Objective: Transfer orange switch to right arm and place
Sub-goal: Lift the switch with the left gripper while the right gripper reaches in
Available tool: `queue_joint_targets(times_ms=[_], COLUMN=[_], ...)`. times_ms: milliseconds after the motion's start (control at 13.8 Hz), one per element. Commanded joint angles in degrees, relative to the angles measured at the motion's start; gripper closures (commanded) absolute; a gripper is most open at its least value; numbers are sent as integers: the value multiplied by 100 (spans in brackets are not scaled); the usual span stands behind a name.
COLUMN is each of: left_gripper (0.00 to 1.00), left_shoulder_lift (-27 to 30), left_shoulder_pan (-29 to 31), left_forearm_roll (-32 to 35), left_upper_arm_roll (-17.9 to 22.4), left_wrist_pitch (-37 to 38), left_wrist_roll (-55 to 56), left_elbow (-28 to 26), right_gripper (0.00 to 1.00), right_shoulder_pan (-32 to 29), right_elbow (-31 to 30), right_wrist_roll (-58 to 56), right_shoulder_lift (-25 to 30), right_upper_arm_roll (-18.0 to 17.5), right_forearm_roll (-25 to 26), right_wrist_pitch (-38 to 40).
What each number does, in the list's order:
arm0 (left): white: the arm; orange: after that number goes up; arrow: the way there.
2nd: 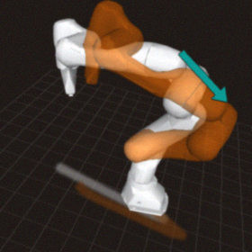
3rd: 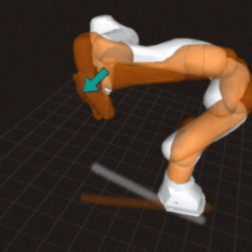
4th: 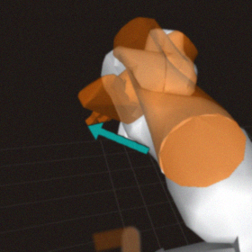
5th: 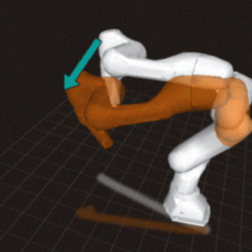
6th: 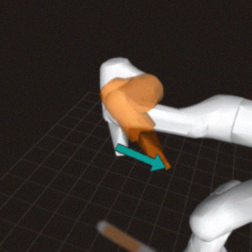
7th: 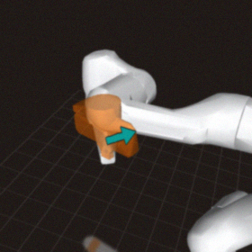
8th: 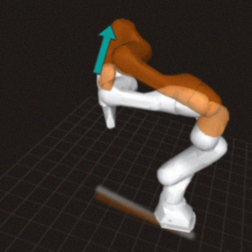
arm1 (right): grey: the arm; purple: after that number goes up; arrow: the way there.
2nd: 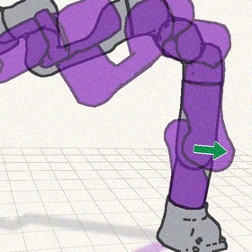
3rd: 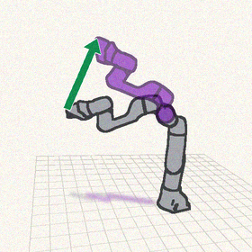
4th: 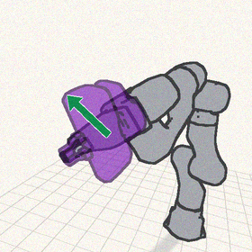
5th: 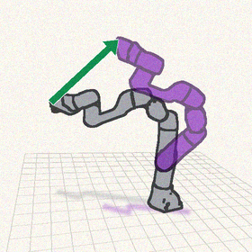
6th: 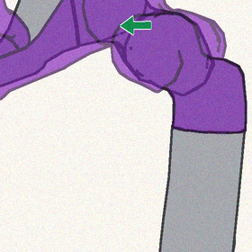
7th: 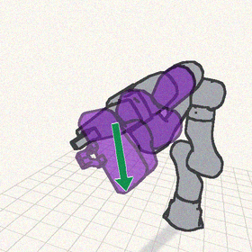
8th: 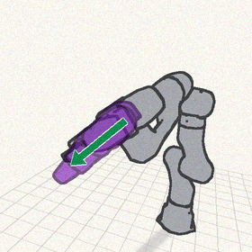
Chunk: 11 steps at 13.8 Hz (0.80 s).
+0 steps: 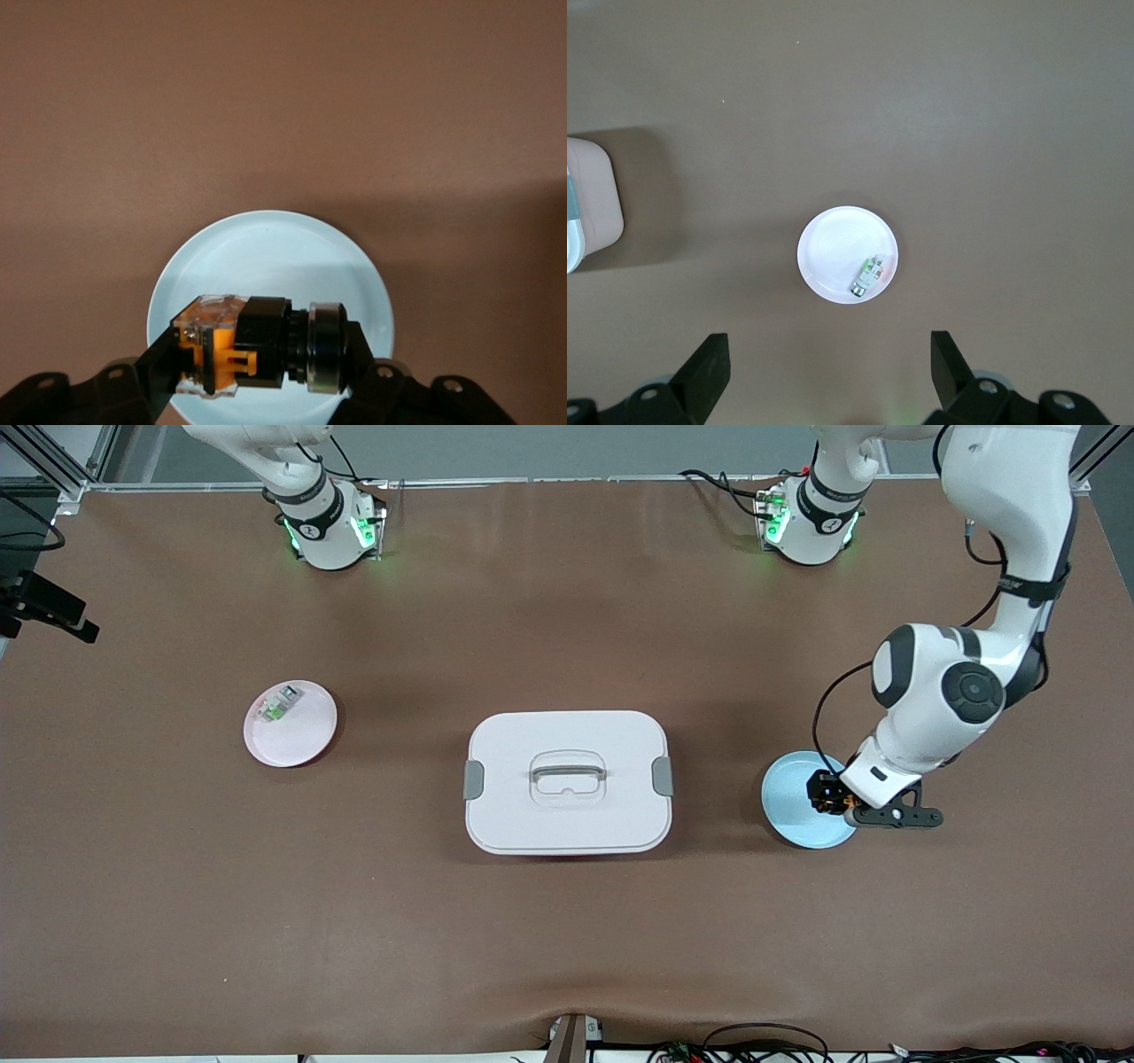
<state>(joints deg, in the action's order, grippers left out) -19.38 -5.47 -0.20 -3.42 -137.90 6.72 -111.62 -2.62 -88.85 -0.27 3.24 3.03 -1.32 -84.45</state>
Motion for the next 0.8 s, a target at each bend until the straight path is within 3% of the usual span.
queue_joint_targets(times_ms=[0, 289, 723], left_gripper=[100, 100, 100], left_shoulder_lift=[22, -39, -48], left_shoulder_pan=[2, -86, -113], left_forearm_roll=[-138, -568, -894], left_upper_arm_roll=[-124, -325, -1002], left_wrist_pitch=[849, 1660, 1810], left_wrist_roll=[285, 1188, 3376], left_elbow=[736, 1581, 1994], right_gripper=[0, 0, 0], right_shoulder_pan=[-63, -54, -72], right_elbow=[96, 114, 114], right_wrist_roll=[9, -34, -43], right_shoulder_lift=[-52, -16, -25], right_upper_arm_roll=[-57, -57, -48], right_forearm_roll=[-44, -35, -70], right_wrist_pitch=[69, 95, 201])
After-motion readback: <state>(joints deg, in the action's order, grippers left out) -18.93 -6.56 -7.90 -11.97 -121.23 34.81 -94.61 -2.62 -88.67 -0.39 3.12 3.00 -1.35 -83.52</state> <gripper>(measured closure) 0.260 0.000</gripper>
